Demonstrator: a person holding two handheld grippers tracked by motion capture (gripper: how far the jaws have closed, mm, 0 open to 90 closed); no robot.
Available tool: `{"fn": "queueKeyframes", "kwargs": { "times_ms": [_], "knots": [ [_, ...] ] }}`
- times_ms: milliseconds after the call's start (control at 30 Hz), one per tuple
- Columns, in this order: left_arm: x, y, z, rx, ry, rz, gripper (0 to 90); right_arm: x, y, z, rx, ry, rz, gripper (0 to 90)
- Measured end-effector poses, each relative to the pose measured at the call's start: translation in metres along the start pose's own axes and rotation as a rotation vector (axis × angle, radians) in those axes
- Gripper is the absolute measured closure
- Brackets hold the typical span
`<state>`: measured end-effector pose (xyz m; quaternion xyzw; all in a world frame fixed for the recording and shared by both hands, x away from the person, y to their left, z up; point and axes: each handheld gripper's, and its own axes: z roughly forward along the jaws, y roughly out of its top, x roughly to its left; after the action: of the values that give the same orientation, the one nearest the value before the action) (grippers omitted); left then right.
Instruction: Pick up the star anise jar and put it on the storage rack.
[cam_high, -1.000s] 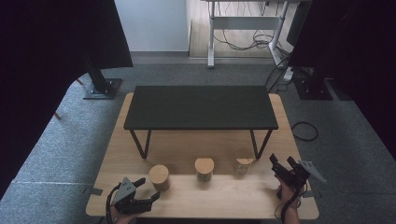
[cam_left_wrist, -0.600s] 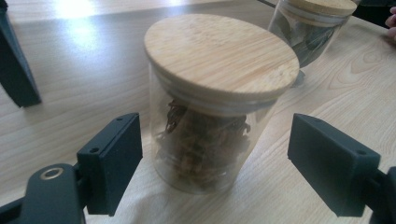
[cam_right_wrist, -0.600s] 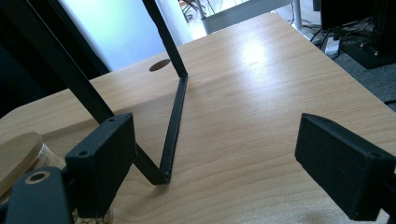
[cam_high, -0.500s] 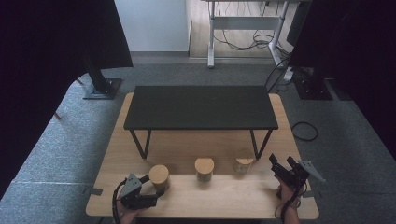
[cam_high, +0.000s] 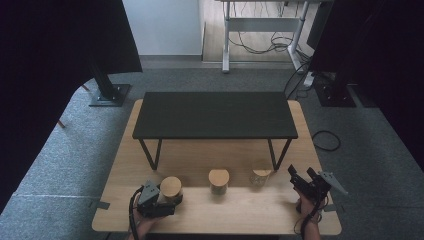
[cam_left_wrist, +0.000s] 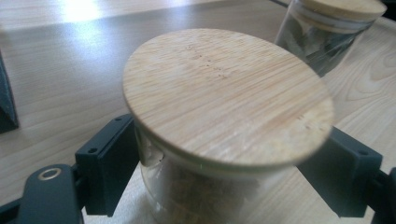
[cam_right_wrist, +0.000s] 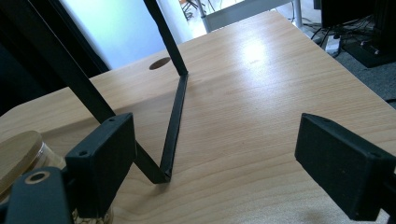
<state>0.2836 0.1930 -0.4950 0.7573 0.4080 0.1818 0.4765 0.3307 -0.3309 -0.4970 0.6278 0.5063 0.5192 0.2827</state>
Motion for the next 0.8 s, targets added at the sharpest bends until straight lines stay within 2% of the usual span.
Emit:
{"fn": "queueKeyframes", "kwargs": {
  "times_ms": [233,333,800],
  "knots": [
    [-0.0022,0.0022,0.0067,-0.002,0.033,-0.014,20.8,0.0002,0.0001,0.0004,0.004,0.0,-0.002,12.3],
    [-0.004,0.0025,0.0072,-0.007,0.048,-0.001,23.0,0.0003,0.0002,0.0007,0.007,-0.002,-0.003,12.3],
    [-0.0059,0.0006,0.006,-0.019,0.063,0.002,24.0,0.0007,0.0003,0.0013,0.008,0.003,-0.006,11.9]
  ]
}}
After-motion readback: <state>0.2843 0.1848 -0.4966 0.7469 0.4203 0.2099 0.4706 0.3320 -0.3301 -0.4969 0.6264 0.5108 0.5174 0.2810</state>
